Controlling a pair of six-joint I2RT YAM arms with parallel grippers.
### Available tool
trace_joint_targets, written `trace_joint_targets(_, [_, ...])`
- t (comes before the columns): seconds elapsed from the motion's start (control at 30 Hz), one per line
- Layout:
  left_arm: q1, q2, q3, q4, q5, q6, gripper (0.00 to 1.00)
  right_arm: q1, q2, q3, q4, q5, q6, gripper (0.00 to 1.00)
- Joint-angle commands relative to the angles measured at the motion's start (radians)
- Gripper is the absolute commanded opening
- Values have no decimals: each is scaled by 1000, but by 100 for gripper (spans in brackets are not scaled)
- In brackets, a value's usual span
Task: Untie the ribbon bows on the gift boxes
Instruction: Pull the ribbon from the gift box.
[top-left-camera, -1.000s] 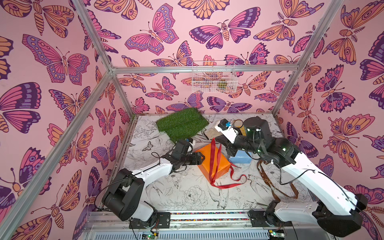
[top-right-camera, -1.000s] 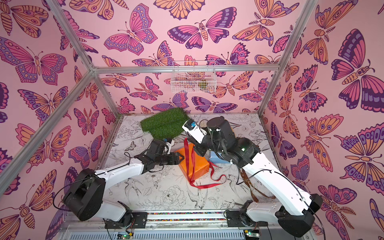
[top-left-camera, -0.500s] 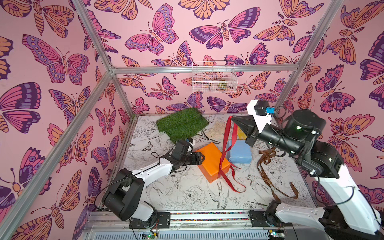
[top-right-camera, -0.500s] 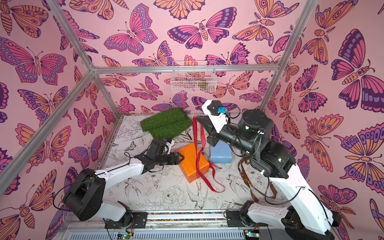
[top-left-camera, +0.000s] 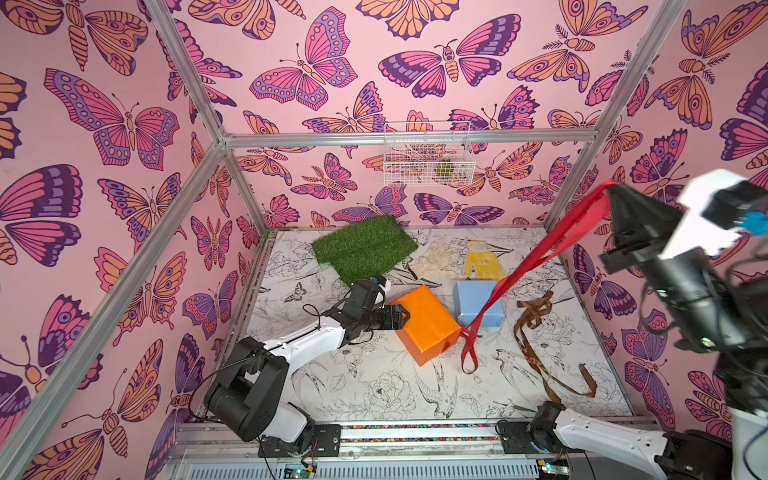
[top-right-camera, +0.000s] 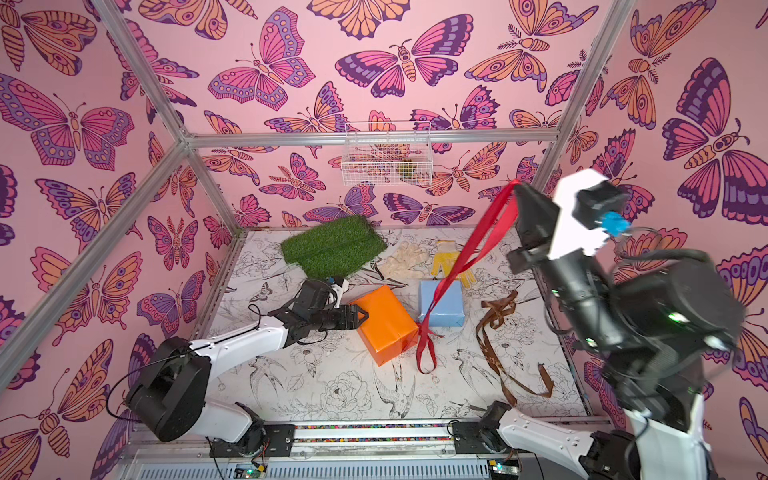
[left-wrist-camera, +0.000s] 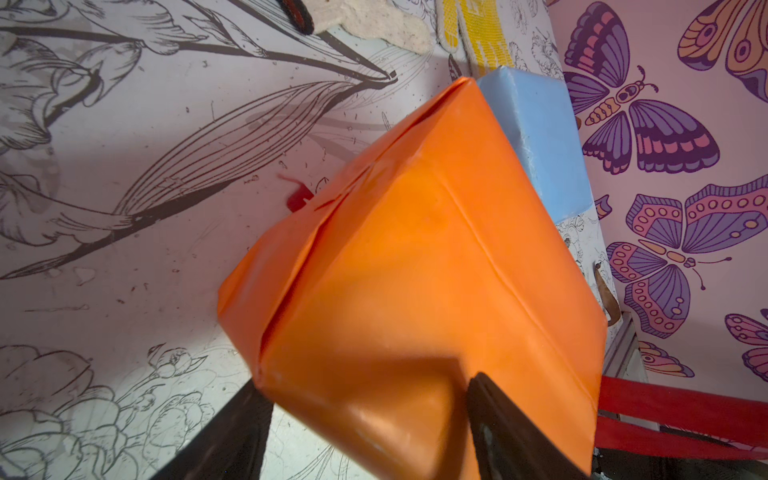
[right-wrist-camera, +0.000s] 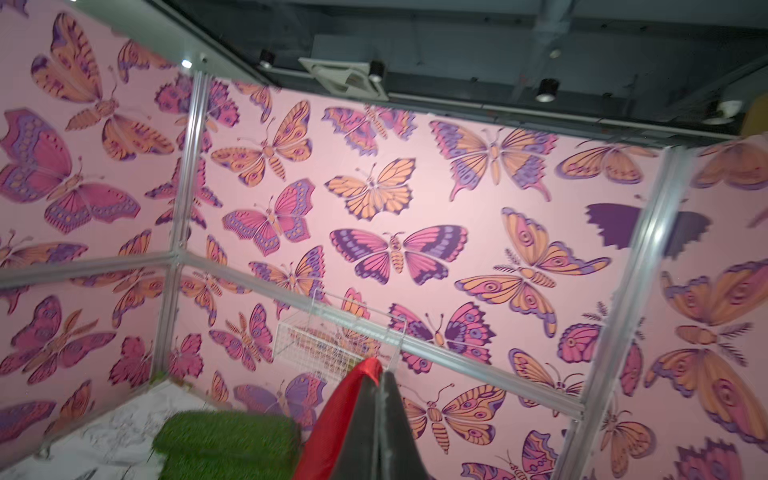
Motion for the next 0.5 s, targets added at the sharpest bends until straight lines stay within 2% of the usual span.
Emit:
trace_joint_targets(0.0, [6, 23, -16, -64, 3, 32, 75, 4, -29, 78, 49, 81, -25, 0])
trace_joint_targets(0.17, [6, 21, -18, -63, 5, 33, 75, 4, -16, 212, 57, 99, -32, 0])
trace_joint_targets(0.27, [6, 22, -17, -63, 6, 31, 75, 5, 14, 287, 77, 149, -109, 0])
trace_joint_targets(0.47, [6, 34, -16, -57, 12, 29, 75, 15, 40, 311, 217, 204, -288, 0])
